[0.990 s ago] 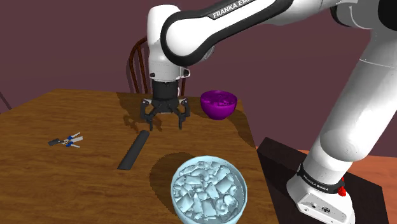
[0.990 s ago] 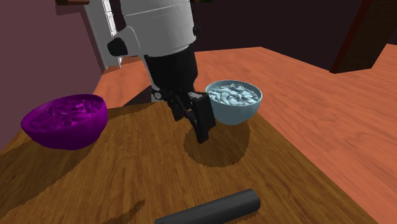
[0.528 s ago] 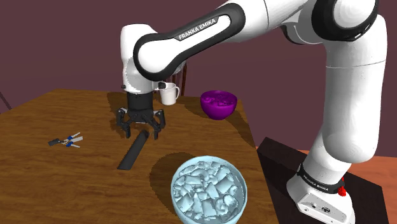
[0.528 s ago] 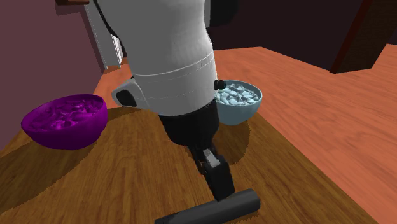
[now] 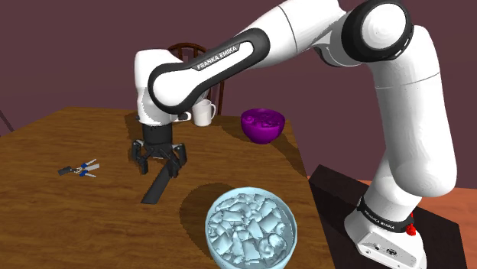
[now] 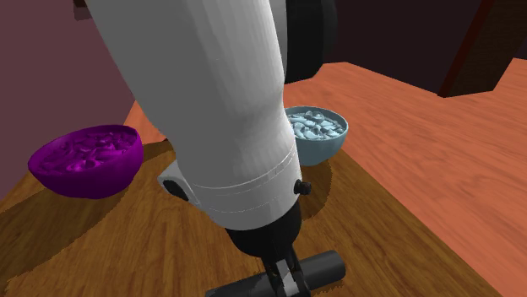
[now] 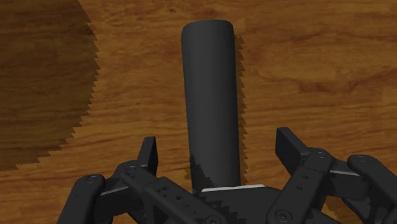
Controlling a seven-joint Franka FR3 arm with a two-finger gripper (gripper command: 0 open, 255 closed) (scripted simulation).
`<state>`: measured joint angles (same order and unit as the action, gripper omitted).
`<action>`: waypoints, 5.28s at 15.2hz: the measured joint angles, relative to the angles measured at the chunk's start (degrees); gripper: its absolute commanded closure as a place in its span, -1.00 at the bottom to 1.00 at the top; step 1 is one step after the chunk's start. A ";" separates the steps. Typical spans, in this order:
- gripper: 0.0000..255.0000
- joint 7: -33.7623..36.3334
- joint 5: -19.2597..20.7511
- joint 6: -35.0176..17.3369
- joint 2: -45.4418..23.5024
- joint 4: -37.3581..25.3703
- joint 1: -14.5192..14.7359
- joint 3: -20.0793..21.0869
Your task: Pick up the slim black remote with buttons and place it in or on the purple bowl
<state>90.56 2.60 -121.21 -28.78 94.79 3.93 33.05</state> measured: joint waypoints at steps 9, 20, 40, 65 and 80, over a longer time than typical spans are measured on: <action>-1.00 0.47 0.67 -2.14 -1.36 0.81 0.68 -0.37; 1.00 0.55 0.70 -1.95 -1.12 0.39 0.73 -0.31; 1.00 0.99 -1.64 10.21 3.72 -7.10 -0.09 1.30; 1.00 -15.15 -13.63 16.54 24.43 7.32 -13.92 -0.65; 1.00 -39.30 -18.72 19.86 40.86 24.36 -23.98 -13.02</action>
<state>51.26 -16.13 -101.36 12.08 119.15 -20.05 20.02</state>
